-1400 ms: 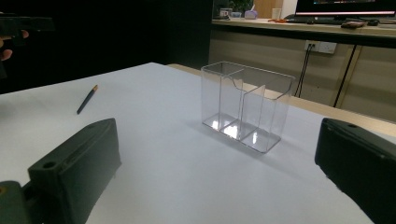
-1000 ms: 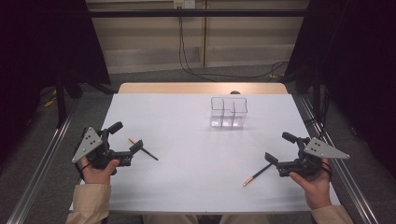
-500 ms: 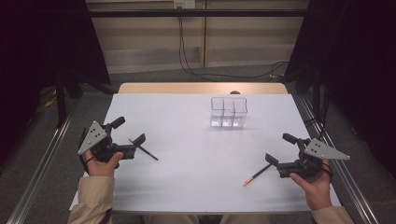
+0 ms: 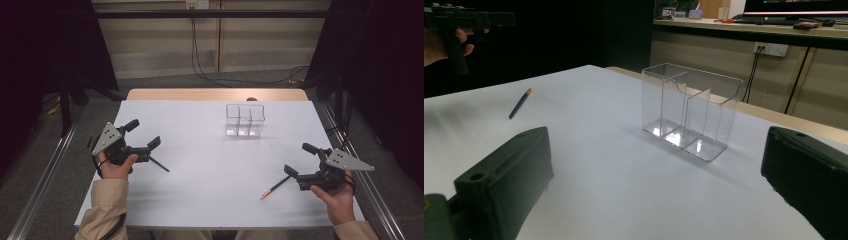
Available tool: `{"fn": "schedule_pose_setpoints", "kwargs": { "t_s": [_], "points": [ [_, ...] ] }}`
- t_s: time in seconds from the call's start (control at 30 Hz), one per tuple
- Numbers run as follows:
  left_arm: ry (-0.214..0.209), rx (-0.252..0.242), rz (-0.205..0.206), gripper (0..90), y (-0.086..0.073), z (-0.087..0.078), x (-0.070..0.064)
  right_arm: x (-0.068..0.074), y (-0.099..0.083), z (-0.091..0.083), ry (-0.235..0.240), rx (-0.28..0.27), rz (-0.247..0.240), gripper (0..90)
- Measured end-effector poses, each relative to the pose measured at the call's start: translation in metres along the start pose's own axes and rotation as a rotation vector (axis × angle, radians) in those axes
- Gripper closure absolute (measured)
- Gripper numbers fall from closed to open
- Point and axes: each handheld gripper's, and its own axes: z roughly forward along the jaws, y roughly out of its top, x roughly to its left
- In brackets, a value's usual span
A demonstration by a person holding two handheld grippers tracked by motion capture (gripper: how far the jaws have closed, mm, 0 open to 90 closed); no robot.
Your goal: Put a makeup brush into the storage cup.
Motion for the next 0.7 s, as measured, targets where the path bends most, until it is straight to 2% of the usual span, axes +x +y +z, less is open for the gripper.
{"fn": "schedule_pose_setpoints", "kwargs": {
  "t_s": [0.03,0.23,0.43,0.7],
  "points": [
    [0.003,-0.003,-0.014,0.0,-0.001,0.001,0.0,0.0,0.0,0.002,0.003,0.002,-0.003,0.0],
    [0.014,0.018,-0.015,0.0,-0.006,0.007,0.004,0.002,0.001,0.005,0.016,0.003,-0.008,0.0],
    [0.019,0.018,-0.03,0.0,-0.004,0.01,0.005,0.003,0.0,0.006,0.019,0.006,-0.01,0.0],
    [0.03,0.056,-0.038,0.0,-0.003,0.016,0.008,0.002,0.001,0.006,0.02,0.003,-0.011,0.0]
  ]
}}
